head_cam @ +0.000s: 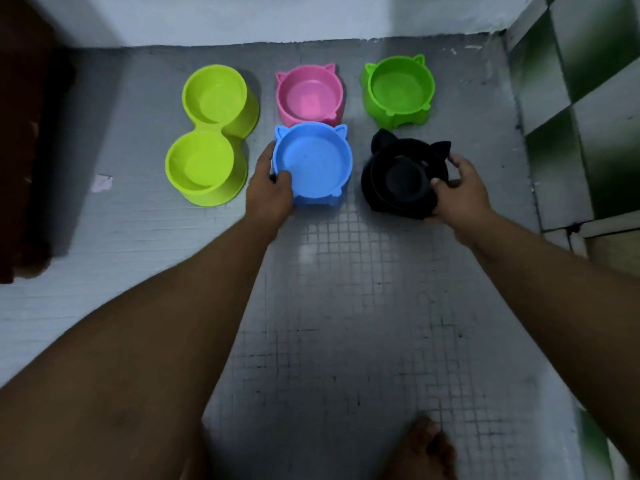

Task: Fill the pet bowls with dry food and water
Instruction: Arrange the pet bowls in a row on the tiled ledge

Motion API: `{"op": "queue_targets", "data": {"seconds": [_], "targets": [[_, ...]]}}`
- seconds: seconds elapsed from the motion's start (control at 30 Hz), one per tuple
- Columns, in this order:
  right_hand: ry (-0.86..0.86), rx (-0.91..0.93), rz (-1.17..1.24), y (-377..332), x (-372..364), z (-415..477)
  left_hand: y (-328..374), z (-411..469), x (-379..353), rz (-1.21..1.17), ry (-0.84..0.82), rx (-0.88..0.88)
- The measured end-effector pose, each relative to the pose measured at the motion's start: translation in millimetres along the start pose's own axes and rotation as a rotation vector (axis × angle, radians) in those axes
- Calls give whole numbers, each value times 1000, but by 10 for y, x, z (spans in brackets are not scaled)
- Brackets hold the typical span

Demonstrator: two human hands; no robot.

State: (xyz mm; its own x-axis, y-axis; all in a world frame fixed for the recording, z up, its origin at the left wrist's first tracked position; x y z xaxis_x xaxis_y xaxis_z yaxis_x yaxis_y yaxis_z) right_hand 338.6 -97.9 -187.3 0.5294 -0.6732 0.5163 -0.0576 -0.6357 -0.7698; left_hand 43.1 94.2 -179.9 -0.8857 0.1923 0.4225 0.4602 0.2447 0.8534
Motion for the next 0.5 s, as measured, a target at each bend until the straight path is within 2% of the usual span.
{"op": "queue_targets", "data": {"seconds": [0.1,0.23,0.5], "targets": [[-18,-32,58,-279,269,-287,316,-241,189,-66,-102,22],[-17,-69,108,-886,857,-893,955,-775,718,-176,-142,143],[-31,-125,263,-2868,2234,-2442,3082,-1951,2063,-263,-117,232]]}}
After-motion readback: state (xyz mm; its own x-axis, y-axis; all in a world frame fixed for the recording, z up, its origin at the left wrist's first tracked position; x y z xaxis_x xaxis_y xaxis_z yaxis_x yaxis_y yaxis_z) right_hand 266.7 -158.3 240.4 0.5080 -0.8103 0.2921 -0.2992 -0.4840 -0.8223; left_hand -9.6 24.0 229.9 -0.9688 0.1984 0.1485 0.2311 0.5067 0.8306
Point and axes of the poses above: each hand's wrist, its own z-axis towards the middle knuckle, its own x-axis out of the back of the hand, y = z × x, the point moved 9 cm from there along z, towards the middle knuckle, and after that the axes turned 9 degrees about y, right-handed, at the moved point
